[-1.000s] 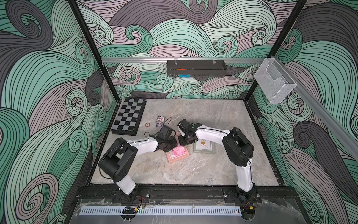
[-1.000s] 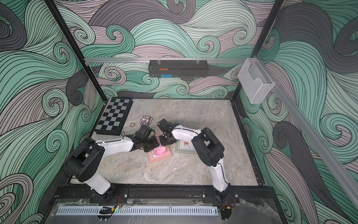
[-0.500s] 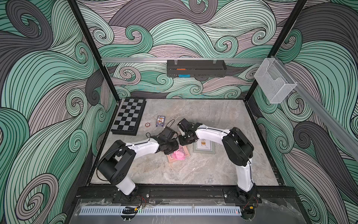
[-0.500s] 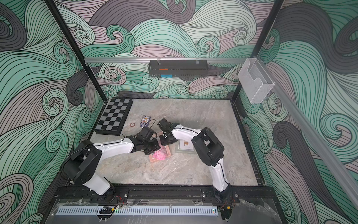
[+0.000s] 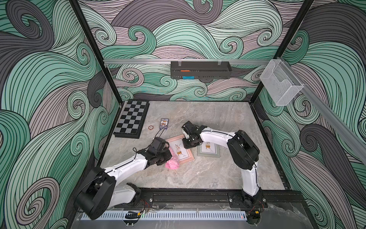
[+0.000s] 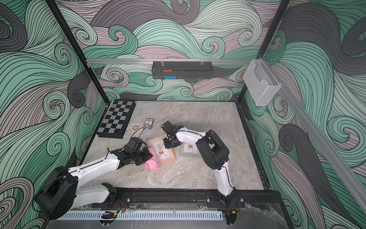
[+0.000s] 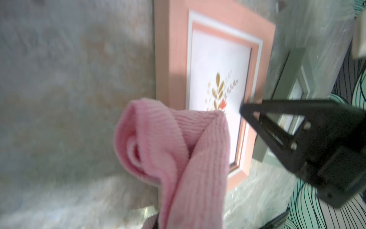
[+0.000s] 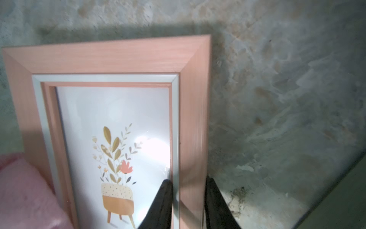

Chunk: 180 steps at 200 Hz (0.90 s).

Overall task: Wipe the picture frame with a cloth
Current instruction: Wipe the dirt from the picture frame.

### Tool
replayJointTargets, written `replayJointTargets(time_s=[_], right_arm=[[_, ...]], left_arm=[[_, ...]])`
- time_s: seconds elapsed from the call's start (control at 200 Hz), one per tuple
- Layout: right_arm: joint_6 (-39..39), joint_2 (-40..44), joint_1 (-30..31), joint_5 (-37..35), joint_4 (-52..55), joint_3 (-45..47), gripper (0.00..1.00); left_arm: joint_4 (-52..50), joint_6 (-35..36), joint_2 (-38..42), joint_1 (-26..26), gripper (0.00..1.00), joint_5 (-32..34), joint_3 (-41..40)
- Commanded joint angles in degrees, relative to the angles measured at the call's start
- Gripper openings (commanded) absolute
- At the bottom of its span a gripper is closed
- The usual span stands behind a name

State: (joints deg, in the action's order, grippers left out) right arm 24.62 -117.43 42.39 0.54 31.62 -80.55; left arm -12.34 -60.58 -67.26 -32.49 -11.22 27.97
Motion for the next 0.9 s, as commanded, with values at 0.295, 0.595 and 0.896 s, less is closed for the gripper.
replayJointTargets(time_s=[0.295, 0.595, 0.896], right_arm=[[0.8, -6.4, 0.1, 0.2, 7.1, 3.0, 0.27], [0.6, -7.2, 1.0, 1.3, 7.0, 2.5, 0.27], [0.3, -7.4, 1.2, 0.7, 7.0, 2.8, 0.27]], left_arm=[[-6.8, 4.5, 7.5, 4.4, 0.00, 15.0, 2.5], [7.9, 9.3, -19.3, 9.8, 0.00, 7.2, 10.0], [12.4, 8.8, -21.3, 9.3, 0.00, 0.9, 4.9]])
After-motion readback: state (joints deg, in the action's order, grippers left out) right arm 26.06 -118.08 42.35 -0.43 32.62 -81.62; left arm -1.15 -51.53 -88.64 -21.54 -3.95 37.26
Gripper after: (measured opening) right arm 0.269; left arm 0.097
